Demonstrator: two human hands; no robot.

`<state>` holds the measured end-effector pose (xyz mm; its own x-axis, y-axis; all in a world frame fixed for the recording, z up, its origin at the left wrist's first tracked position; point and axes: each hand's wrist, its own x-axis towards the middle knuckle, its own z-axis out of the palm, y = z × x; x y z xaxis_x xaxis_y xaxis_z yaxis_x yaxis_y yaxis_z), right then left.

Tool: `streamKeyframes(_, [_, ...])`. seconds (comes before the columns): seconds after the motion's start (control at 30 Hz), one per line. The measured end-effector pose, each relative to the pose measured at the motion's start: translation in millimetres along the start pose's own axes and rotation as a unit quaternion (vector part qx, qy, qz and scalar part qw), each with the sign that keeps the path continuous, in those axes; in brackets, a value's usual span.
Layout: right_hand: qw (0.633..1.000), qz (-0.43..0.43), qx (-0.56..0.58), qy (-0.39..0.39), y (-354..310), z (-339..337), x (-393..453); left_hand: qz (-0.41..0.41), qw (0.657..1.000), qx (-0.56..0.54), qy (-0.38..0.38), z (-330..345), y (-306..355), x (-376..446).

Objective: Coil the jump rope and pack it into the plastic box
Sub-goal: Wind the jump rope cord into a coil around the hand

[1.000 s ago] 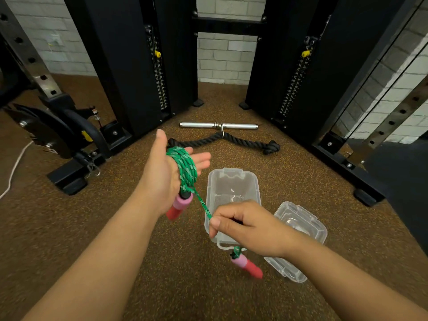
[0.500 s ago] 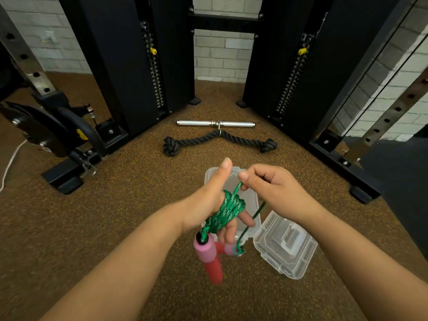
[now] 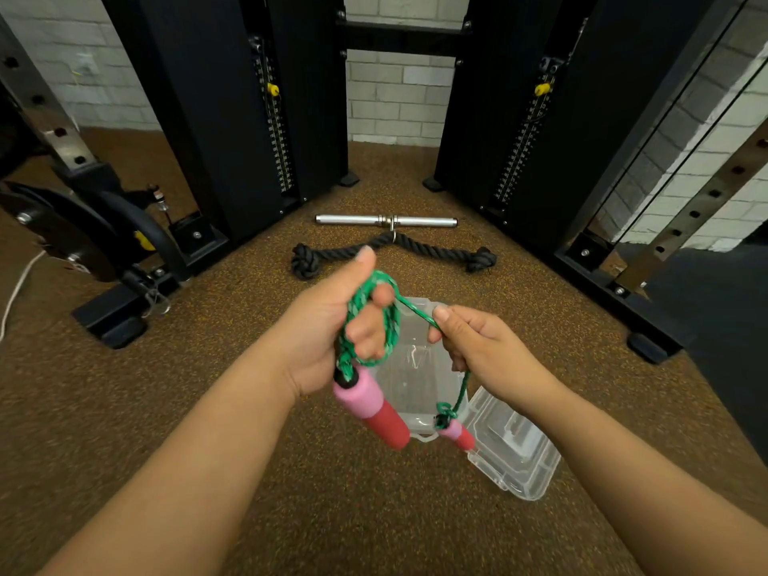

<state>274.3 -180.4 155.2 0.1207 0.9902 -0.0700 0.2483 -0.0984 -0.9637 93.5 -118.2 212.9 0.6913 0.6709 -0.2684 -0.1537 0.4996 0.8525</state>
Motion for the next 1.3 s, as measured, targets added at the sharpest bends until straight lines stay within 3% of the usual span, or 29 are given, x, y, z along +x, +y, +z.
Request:
streamKeyframes(0.13, [0.999,-0.002,-0.03,-0.025,7.3,1.9,-2.6,0.058,0.982,-0.129,0.128,-10.4,7.2,4.7])
streamKeyframes(0.23, [0.989,-0.006,-0.134,-0.054,6.6,5.8,-7.8,0.092,0.946,-0.179,0.253,-21.6,6.2,8.3])
streamKeyframes(0.37, [0.962,-0.035,-0.241,-0.126,-5.7,16.1,-18.9,0.144,0.936,-0.099,0.304,-29.2,3.8,10.0])
streamKeyframes(0.47, [0.945,-0.108,-0.277,-0.136,-15.8,26.1,-23.0,0.12,0.939,0.079,0.313,-25.4,-4.0,11.3])
streamKeyframes(0.53, [0.941,-0.147,-0.271,-0.139,-24.2,30.1,-24.9,0.112,0.917,0.263,0.278,-23.2,-11.7,9.3])
streamKeyframes(0.6, [0.96,-0.14,-0.205,-0.132,-31.9,28.2,-25.3,0.085,0.909,0.358,0.195,-21.8,-18.5,5.3])
streamKeyframes(0.8, [0.992,-0.093,-0.056,-0.066,-36.5,15.2,-18.6,0.017,0.903,0.415,0.108,-15.4,-17.9,-4.1])
streamKeyframes(1.0, [0.997,-0.074,-0.014,0.0,-30.8,8.3,-8.2,-0.061,0.947,0.307,-0.067,-8.1,-9.7,-6.6])
streamKeyframes(1.3, [0.997,-0.053,0.059,-0.025,-28.6,24.5,-11.0,-0.048,0.986,0.082,-0.134,-1.3,-16.2,-3.0])
